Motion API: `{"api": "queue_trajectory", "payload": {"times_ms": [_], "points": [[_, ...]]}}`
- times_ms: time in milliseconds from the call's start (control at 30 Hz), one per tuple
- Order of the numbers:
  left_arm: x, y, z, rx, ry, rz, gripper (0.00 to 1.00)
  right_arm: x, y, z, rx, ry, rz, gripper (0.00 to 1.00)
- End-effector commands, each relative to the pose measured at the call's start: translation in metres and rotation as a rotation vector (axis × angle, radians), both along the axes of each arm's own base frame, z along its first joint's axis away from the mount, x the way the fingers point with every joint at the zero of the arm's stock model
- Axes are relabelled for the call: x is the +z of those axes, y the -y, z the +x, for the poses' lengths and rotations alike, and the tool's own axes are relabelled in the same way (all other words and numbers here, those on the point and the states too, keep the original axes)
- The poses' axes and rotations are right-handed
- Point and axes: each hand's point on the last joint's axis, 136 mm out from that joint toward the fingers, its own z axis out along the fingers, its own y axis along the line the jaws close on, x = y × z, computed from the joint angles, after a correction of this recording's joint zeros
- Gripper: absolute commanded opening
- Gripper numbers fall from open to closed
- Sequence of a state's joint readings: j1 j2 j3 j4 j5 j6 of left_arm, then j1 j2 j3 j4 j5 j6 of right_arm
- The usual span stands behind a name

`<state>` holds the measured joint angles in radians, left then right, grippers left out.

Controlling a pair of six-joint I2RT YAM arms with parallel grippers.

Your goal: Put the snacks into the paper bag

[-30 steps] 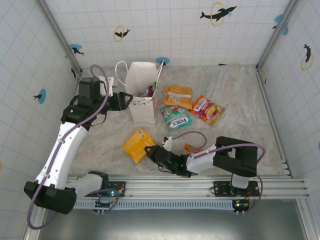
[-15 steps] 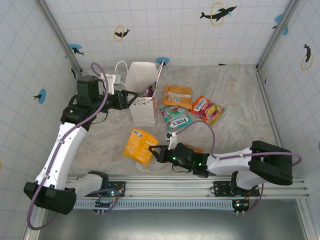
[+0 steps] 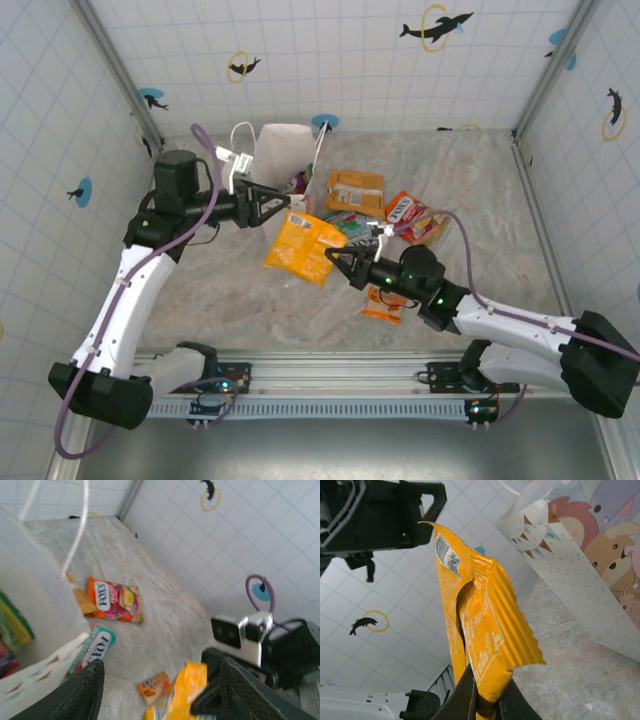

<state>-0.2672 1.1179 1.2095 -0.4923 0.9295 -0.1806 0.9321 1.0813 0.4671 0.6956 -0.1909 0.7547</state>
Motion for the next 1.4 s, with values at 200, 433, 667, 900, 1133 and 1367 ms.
{"api": "queue_trajectory", "payload": {"times_ms": [200,433,667,900,1133,1367], "points": [[-0.001,0.007,-0.020,-0.155,0.027,-0.035,0.62,0.055,0.009,0.006,0.121,0.095,0.102,0.00],[-0.013,0.007,-0.022,-0.168,-0.002,-0.017,0.59,0.086,0.012,0.021,0.138,0.125,0.176,0.00],[-0.012,0.010,-0.022,-0.188,-0.027,-0.041,0.32,0.098,0.006,0.037,0.139,0.136,0.178,0.00],[0.007,0.006,-0.009,-0.109,0.030,-0.025,0.11,0.100,0.005,0.055,0.104,0.132,0.152,0.00],[0.039,-0.006,0.029,0.102,0.097,0.011,0.04,0.095,0.024,0.077,-0.019,0.132,0.102,0.45],[0.079,-0.047,0.083,0.479,0.195,0.093,0.03,0.082,0.045,0.085,-0.109,0.121,0.058,0.51]]}}
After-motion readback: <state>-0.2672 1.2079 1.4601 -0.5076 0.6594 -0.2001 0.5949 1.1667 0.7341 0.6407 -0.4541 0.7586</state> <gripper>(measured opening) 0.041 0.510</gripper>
